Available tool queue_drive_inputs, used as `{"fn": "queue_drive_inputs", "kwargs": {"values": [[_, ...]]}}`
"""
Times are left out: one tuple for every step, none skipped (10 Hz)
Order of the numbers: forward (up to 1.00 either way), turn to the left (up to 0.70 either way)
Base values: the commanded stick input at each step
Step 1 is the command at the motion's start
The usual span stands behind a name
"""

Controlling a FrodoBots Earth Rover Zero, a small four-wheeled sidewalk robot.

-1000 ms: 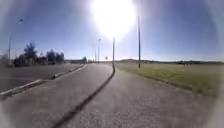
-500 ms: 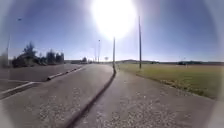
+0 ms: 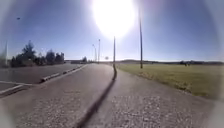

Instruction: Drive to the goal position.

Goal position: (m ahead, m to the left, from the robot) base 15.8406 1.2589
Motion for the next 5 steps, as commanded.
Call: {"fn": "queue_drive_inputs", "kwargs": {"values": [[1.00, 0.00], [1.00, 0.00], [1.00, 0.00], [1.00, 0.00], [1.00, 0.00]]}}
